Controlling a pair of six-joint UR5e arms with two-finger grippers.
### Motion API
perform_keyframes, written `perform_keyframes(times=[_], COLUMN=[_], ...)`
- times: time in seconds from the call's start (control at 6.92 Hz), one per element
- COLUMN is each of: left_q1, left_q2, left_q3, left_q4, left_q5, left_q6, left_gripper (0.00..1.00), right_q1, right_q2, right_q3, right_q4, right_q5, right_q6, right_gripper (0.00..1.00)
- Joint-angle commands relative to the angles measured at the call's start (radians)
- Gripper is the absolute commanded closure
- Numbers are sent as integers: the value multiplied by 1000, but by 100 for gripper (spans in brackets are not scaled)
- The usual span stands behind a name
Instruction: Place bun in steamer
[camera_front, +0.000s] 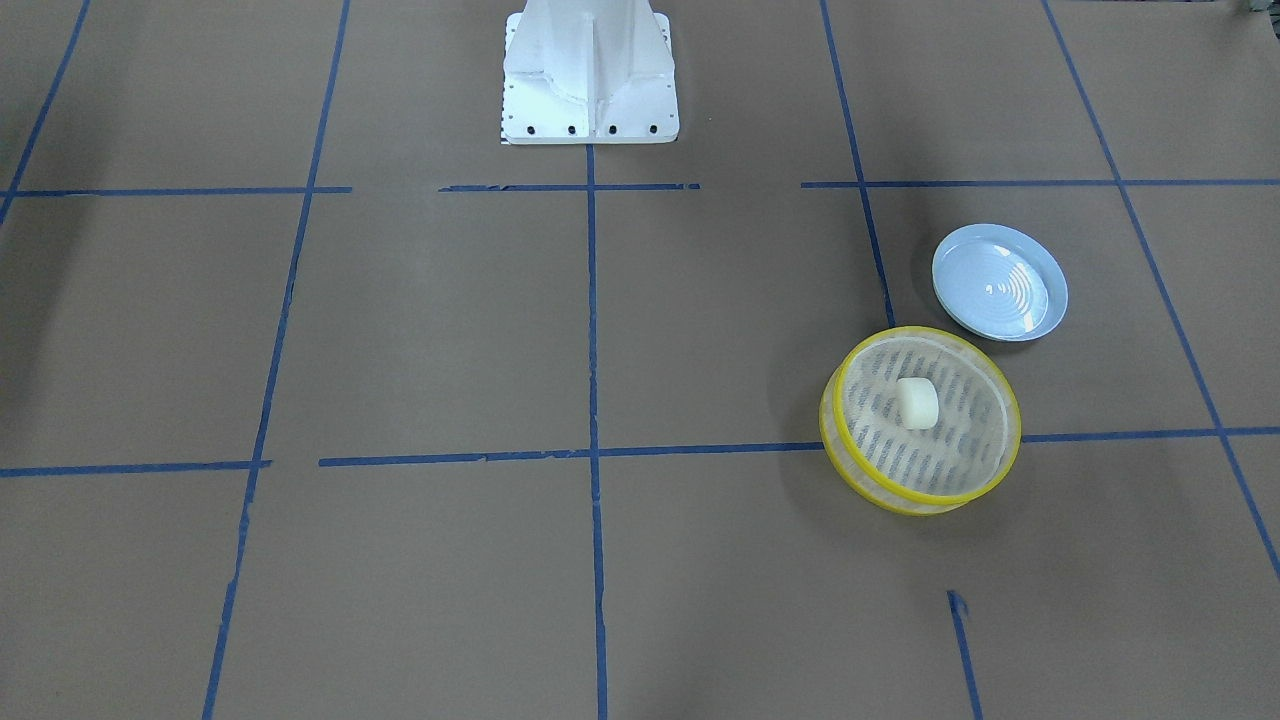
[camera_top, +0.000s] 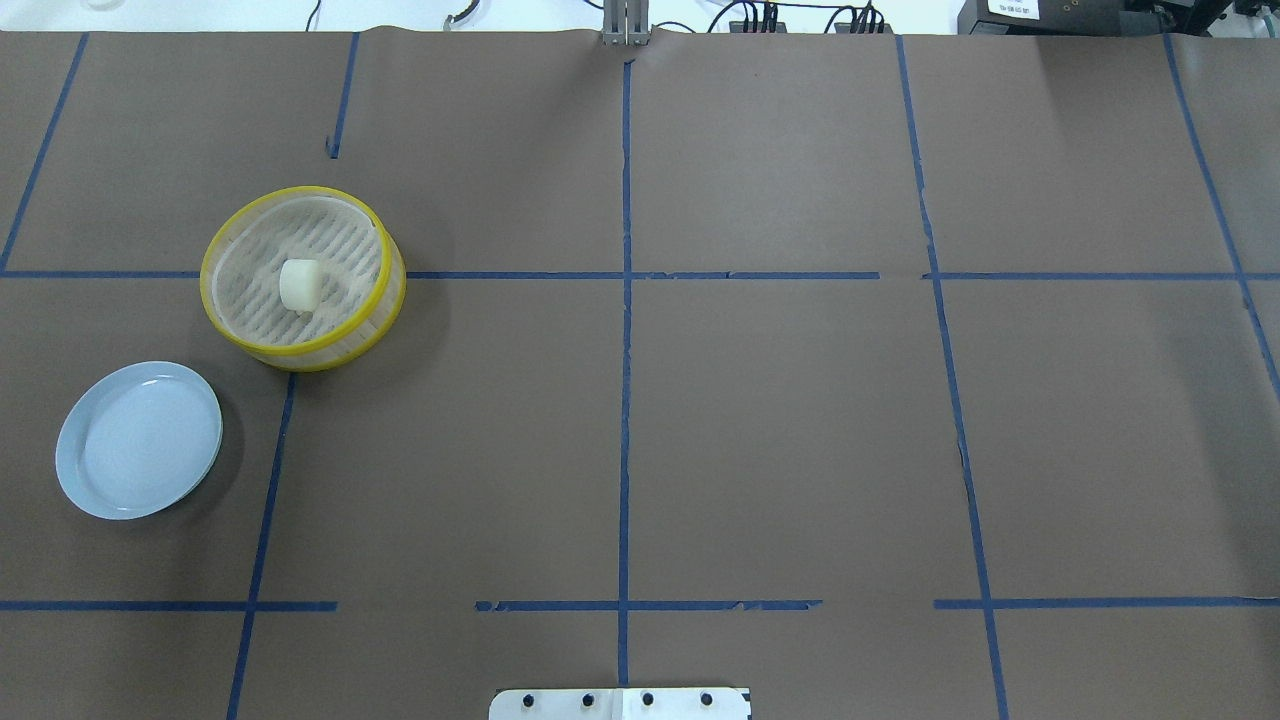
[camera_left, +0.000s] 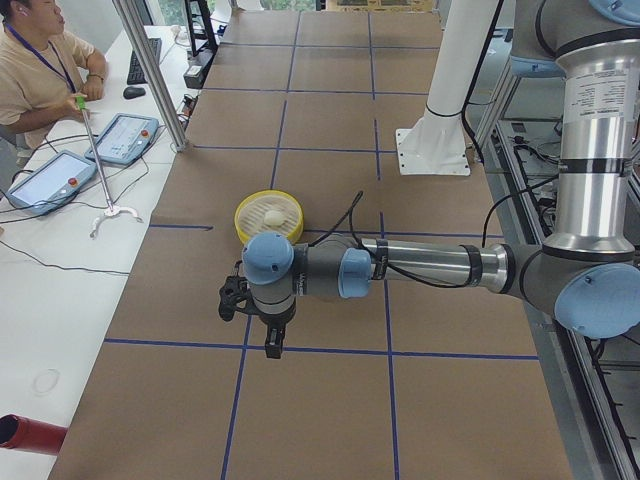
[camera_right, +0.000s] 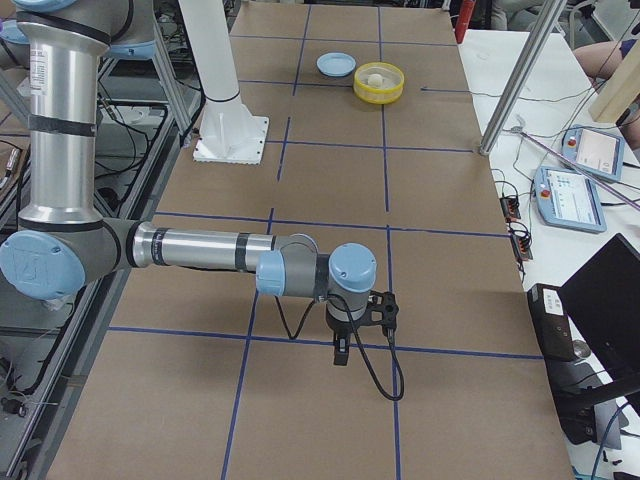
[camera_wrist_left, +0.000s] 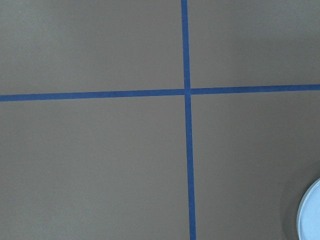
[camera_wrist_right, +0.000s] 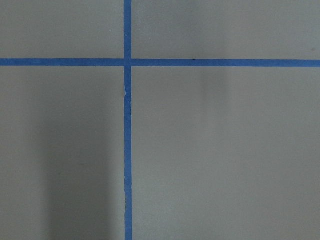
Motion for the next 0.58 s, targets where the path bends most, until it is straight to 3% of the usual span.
perform_keyframes(times=[0.0, 0.43], left_q1=[-1, -1], left_q2=[0, 10], left_q3=[0, 6], left_q4=[2, 2], left_q5=[1, -3], left_q6=[2, 2], left_gripper=[0, 0], right_q1=[0, 0], right_q2=[0, 0], right_q3=[0, 0], right_q4=[0, 0], right_q5=[0, 0], right_q6=[0, 0], right_gripper=[0, 0])
